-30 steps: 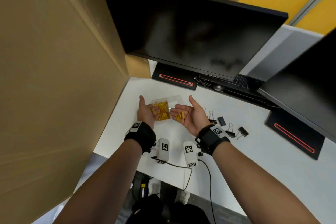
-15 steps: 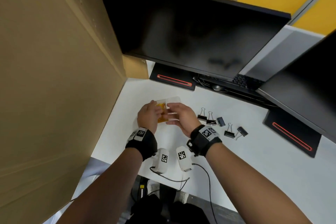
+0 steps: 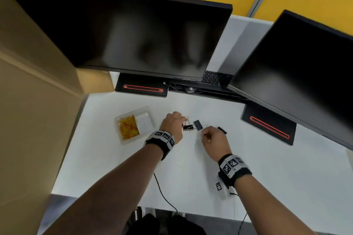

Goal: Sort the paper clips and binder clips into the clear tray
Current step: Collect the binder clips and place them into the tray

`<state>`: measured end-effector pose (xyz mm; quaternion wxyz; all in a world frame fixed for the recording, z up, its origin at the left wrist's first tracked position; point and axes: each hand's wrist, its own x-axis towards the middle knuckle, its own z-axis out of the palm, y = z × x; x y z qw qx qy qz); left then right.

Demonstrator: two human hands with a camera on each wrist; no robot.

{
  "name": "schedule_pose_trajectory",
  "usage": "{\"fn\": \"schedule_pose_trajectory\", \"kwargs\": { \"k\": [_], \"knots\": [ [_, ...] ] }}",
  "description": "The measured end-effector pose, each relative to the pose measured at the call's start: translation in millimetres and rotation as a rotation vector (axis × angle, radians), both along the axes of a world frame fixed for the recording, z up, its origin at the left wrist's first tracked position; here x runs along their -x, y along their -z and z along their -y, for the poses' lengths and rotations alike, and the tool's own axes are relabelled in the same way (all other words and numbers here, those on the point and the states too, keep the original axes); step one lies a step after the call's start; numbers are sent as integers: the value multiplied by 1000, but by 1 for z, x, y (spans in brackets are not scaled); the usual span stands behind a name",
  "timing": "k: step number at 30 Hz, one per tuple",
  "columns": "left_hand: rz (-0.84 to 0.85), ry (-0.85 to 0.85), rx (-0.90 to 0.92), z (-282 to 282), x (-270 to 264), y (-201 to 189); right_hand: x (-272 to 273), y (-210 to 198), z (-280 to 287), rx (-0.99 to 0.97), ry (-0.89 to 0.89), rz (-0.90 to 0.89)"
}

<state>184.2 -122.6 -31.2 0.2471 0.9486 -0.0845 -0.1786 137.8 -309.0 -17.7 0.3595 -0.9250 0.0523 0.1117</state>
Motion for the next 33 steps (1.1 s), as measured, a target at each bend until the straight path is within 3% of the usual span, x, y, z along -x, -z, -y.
{"fn": "schedule_pose_trajectory", "kwargs": {
  "k": [4, 11, 15, 18, 20, 25, 29, 33],
  "knots": [
    [26, -2, -107, -2, 4, 21, -31, 8, -4, 221, -162, 33],
    [70, -136, -13, -9, 25, 30, -52, 28, -19, 506, -414, -58],
    [42, -186, 44, -8, 32, 25, -46, 32, -14, 457, -370, 2],
    [52, -239, 104, -7, 39, 14, -44, 27, -12, 279, -273, 107],
    [92, -239, 131, -8, 47, 0, -43, 24, -18, 177, -323, 123],
    [181, -284, 165, -39, 53, -38, -38, 29, -38, 294, -628, 80],
    [203, -419, 134, -87, 36, -51, -35, 33, -39, 313, -606, 71],
    [68, -476, 49, -112, 18, -47, -34, 26, -40, 224, -487, 65]
  ]
}}
